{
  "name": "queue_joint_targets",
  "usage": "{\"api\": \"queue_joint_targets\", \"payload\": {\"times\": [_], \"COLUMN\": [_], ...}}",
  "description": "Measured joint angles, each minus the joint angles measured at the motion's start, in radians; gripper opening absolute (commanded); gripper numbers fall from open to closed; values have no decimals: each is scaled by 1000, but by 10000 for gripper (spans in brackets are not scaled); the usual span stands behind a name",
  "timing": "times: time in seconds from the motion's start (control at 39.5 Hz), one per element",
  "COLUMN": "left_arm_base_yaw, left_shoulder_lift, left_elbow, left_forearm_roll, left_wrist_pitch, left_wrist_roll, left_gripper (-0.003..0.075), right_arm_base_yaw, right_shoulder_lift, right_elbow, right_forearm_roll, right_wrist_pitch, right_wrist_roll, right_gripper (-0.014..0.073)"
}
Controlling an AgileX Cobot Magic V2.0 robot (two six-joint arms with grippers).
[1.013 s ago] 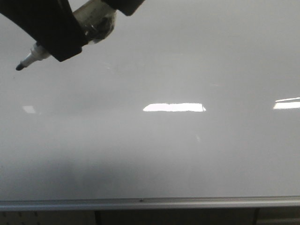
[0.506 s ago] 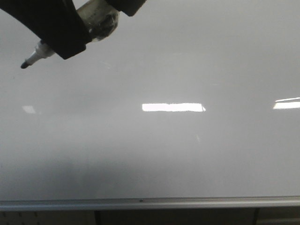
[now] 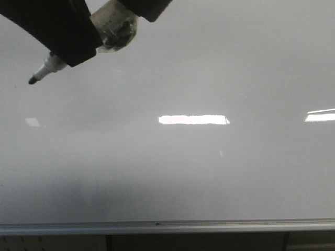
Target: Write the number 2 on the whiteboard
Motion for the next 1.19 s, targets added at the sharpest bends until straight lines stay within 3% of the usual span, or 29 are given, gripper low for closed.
{"api": "queue_joint_targets", "payload": {"times": [0.25, 0.66, 0.99, 1.19], "left_arm_base_yaw": [114, 414, 457, 457], "left_shoulder_lift": [-115, -325, -389, -389], "left_elbow": [18, 165, 203, 206], "left_forearm_roll": [-26, -92, -105, -107], "left_wrist_pitch": [0, 0, -17, -62], "left_wrist_roll": [-39, -162, -170, -173], "left_gripper": [513, 513, 513, 513], "right_arm_base_yaw": [-87, -387, -606, -618], "right_shoulder_lift": [-63, -287, -572, -587], "right_elbow": [0, 116, 524, 705], "right_forearm_roll": [-95, -145, -142, -118], "right_wrist_pitch": [42, 68, -326, -604], "right_wrist_roll": [111, 401, 469, 473], "right_gripper": [50, 50, 50, 50]}}
